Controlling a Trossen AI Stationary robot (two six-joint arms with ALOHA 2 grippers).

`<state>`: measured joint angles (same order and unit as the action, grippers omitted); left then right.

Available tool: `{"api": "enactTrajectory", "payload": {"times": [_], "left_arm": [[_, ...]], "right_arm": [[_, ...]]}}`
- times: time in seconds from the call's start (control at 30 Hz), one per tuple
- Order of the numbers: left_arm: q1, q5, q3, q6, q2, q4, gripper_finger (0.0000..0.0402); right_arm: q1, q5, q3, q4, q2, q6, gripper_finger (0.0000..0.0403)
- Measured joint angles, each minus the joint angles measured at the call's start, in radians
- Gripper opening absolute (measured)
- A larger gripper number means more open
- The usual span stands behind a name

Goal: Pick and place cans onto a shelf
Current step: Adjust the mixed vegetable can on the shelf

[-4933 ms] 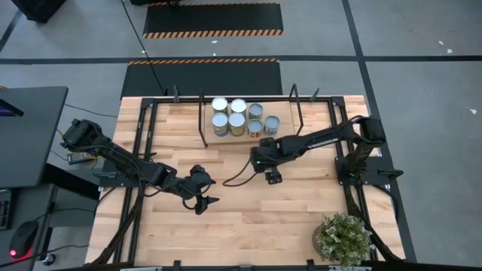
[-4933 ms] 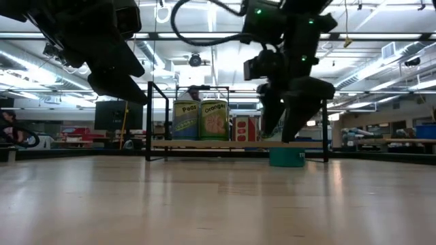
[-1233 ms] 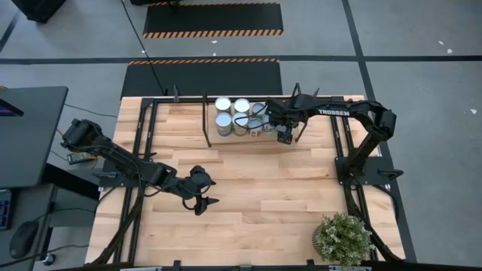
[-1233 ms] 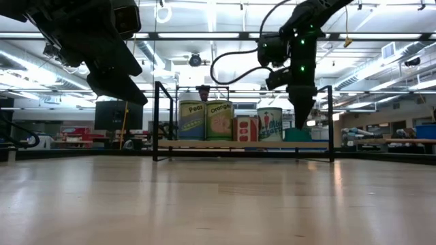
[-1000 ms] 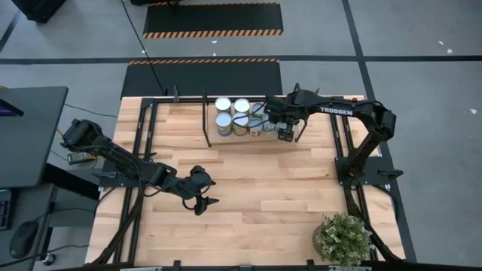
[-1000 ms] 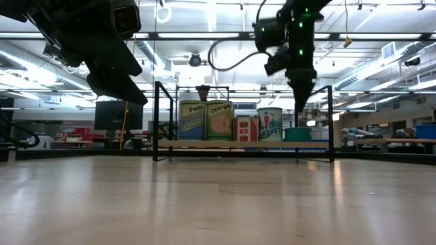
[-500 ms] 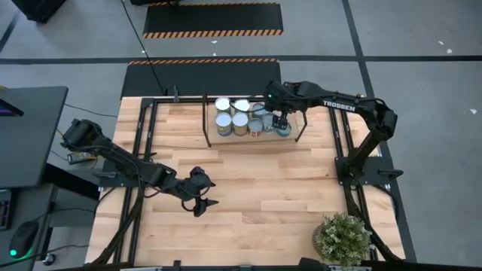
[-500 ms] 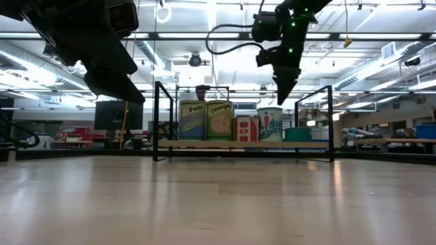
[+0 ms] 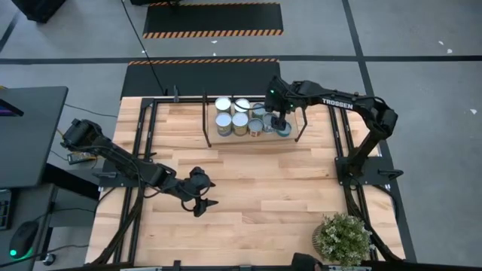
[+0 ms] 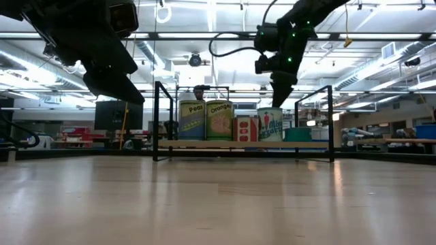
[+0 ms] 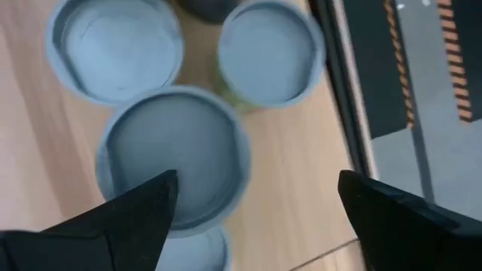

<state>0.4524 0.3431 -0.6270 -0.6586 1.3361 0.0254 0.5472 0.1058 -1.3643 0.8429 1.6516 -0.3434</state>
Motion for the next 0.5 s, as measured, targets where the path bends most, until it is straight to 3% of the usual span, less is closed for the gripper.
{"api": "enactTrajectory", "payload": {"times": [0.5], "left_arm": [[-0.001,0.000,0.000,-0.006,0.000,0.000,0.0354]], "right_arm": [[-0.030,0.033,0.040,0.033,-0.026,0.009,0.0373]]}}
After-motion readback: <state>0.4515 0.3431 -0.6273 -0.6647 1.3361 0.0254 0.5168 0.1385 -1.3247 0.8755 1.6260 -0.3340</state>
